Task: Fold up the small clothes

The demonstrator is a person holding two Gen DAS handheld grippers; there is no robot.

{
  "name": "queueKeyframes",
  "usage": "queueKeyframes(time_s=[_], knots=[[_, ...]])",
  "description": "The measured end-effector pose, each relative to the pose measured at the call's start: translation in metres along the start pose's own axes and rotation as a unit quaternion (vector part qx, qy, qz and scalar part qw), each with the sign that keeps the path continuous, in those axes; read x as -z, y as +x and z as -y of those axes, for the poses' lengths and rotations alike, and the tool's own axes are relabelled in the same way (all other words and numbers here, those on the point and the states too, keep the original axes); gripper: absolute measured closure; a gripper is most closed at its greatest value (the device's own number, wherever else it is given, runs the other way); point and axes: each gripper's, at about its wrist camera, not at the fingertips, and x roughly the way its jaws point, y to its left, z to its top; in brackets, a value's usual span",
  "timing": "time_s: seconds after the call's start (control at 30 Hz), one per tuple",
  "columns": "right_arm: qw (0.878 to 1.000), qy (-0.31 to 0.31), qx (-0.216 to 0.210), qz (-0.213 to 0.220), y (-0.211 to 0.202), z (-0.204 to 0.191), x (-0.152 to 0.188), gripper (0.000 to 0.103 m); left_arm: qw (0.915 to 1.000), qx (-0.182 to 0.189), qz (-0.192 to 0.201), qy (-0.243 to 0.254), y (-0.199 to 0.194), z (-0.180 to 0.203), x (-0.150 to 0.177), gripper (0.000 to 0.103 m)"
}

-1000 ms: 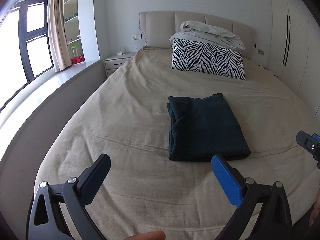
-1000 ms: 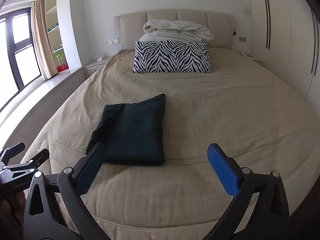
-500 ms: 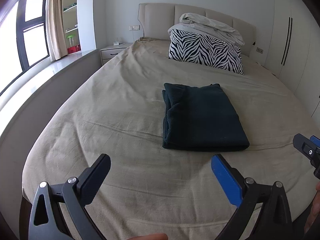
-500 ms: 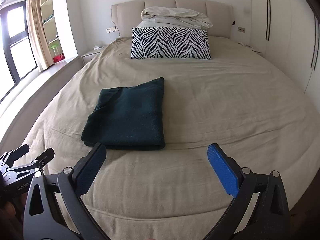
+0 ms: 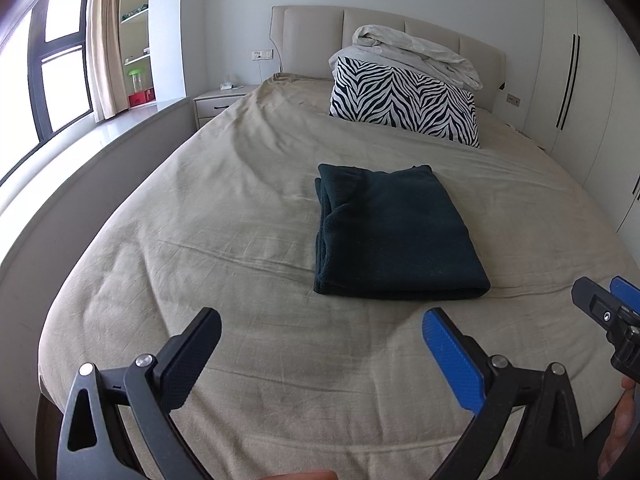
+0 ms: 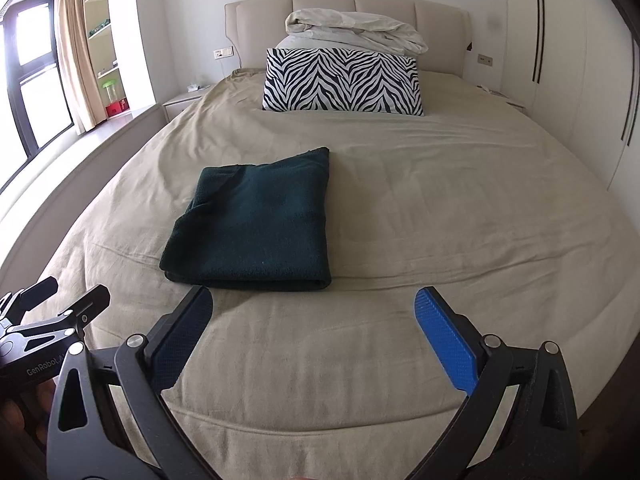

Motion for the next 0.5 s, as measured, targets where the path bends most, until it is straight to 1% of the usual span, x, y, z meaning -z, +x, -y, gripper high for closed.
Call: queueKeyframes(time_s=[0.5], knots=[[1.000, 0.002, 0.002, 0.002, -0.0017, -0.0010, -0.0003, 0.000, 1.0000, 0.002, -0.002, 0.001, 0.0006, 0.0037, 0.0014, 0.000]])
